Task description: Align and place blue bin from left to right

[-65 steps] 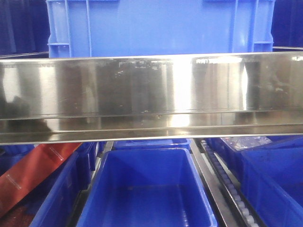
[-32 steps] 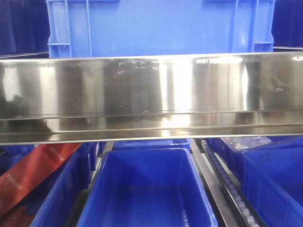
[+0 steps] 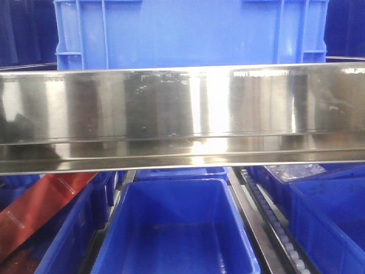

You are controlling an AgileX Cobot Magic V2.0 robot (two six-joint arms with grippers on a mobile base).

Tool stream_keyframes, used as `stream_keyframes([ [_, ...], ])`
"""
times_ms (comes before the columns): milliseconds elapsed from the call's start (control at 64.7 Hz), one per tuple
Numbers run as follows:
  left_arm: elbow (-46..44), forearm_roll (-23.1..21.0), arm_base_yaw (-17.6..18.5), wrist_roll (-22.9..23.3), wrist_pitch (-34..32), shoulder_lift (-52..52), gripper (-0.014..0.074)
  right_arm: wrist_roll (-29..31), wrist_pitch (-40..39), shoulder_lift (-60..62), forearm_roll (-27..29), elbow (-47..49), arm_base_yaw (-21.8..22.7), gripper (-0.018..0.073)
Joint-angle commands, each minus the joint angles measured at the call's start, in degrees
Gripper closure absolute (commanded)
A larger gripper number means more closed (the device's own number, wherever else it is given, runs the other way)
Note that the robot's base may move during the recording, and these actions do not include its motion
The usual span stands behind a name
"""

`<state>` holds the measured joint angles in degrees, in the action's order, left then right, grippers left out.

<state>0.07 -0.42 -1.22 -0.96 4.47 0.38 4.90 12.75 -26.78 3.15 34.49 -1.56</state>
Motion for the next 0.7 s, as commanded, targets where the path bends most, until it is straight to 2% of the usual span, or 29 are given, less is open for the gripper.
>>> stream_keyframes([
  [0, -0.1, -0.4, -0.2, -0.2, -0.9, -0.4, 0.0708, 3.9, -3.0, 3.4, 3.6, -4.7, 3.8, 0.0622],
  [124, -0.1, -0.4, -0.2, -0.2, -0.9, -0.4, 0.0708, 3.9, -3.4, 11.0, 3.6, -13.5, 8.4, 0.0622],
  [185, -0.1, -0.4, -0.2, -0.2, -0.9, -0.4, 0.0708, 3.9, -3.4, 14.2, 3.3, -16.9, 9.1, 0.0622],
  [510, -0.1, -0.4, -0.2, -0.2, -0.9, -0.4, 0.0708, 3.2, -4.7, 26.8, 3.0, -33.7, 9.1, 0.0622],
  [602, -0.1, -0.4, -0.2, -0.2, -0.9, -0.4, 0.0708, 2.5, -5.9, 26.8, 3.0, -34.5, 9.1, 0.0622],
  [680, -0.1, -0.4, -0.2, -0.2, -1.0, -0.4, 0.0708, 2.6, -3.7, 26.8, 3.0, -34.5, 9.1, 0.0622],
])
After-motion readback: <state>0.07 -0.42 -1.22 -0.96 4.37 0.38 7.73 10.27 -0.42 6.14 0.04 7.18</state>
